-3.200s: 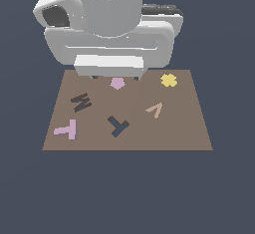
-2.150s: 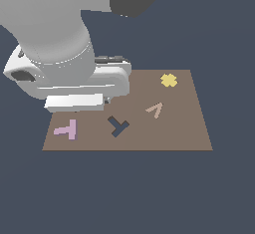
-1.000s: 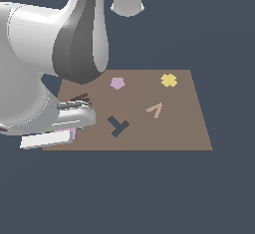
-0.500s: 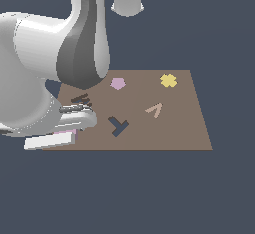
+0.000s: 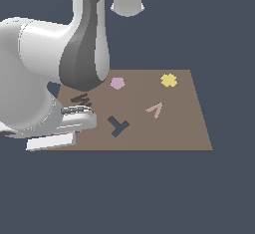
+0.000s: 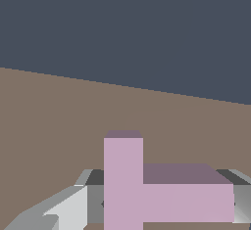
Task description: Insert a designated object into the corresponding slot on a board.
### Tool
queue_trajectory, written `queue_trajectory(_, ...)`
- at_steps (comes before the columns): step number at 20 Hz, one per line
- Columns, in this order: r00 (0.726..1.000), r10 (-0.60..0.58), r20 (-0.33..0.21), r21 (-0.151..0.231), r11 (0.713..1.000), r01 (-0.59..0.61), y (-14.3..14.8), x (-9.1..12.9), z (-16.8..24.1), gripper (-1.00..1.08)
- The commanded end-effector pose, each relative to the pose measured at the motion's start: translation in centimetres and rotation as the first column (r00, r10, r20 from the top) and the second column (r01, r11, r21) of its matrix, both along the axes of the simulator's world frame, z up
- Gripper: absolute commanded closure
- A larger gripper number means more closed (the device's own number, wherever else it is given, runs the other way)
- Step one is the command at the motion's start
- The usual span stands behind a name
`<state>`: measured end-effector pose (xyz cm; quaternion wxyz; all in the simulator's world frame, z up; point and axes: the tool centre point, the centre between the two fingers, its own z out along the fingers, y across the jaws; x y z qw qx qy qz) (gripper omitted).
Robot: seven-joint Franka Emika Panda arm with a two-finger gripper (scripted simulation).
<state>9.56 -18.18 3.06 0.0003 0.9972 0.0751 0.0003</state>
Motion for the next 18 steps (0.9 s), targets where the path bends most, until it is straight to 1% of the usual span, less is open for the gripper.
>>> queue_trajectory(1, 1.0, 0.001, -0.001, 0.001, 1.0, -0.001, 0.1, 0.0, -0.1, 1.08)
queue_trajectory(10, 1.0, -0.016, 0.0, 0.0, 1.0, 0.016, 0.2, -0.2, 0.0, 1.08)
queue_trajectory(18, 0.994, -0.106, 0.0, 0.0, 0.994, 0.106, 1.4, -1.1, 0.1, 1.08)
